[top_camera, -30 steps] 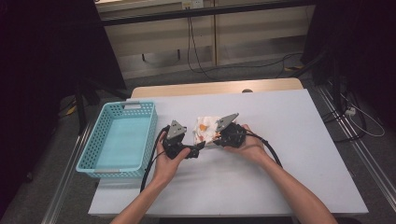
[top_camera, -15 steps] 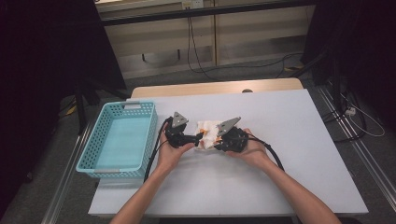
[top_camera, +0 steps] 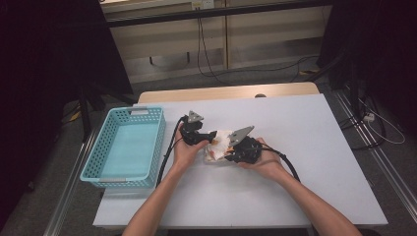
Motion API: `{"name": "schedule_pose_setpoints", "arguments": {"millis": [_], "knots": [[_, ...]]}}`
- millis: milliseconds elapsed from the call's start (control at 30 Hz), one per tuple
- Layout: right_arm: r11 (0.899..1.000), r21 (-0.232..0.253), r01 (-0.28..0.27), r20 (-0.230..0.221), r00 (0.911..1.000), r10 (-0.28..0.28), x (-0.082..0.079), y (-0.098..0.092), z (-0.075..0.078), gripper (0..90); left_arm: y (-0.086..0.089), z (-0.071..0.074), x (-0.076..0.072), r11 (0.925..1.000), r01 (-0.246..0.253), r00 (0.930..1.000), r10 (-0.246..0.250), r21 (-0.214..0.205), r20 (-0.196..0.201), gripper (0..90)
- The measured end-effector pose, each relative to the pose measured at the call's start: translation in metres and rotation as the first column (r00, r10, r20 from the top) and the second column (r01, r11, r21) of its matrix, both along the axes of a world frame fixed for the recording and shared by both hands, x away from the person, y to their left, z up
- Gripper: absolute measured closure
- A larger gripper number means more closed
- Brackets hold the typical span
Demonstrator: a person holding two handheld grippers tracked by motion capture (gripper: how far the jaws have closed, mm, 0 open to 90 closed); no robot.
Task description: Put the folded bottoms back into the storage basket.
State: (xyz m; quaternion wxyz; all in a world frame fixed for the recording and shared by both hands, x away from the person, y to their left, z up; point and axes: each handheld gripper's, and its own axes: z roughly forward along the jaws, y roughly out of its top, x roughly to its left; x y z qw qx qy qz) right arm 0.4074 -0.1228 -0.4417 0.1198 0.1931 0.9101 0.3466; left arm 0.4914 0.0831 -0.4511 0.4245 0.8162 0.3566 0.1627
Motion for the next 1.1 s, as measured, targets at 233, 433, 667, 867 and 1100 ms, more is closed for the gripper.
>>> {"name": "schedule_pose_setpoints", "arguments": {"millis": [233,433,667,867,1100], "knots": [[1.000,-0.001,-0.006,0.004,1.0000,0.006,-0.001,0.000,-0.002,82.2,0.000,-0.007,0.006,0.9986,-0.040,0.9984,0.041,0.034,-0.039,47.4],[1.000,0.009,-0.004,-0.003,1.0000,0.004,0.000,-0.001,-0.003,82.2,-0.002,-0.015,0.009,0.9997,-0.022,0.9966,0.023,0.014,-0.078,52.5],[1.000,0.015,0.002,-0.008,1.0000,-0.001,-0.001,-0.002,-0.005,82.1,-0.002,-0.015,0.011,0.9998,0.010,0.9960,-0.008,0.019,-0.089,54.2],[1.000,0.015,0.000,-0.013,0.9999,0.000,-0.002,-0.001,-0.007,82.1,0.000,-0.016,0.004,0.9997,0.021,0.9942,-0.022,-0.011,-0.106,68.8],[1.000,0.023,0.008,-0.011,0.9999,-0.008,-0.003,0.000,-0.008,82.1,-0.002,-0.015,0.001,0.9995,0.030,0.9953,-0.030,0.000,-0.092,78.5]]}}
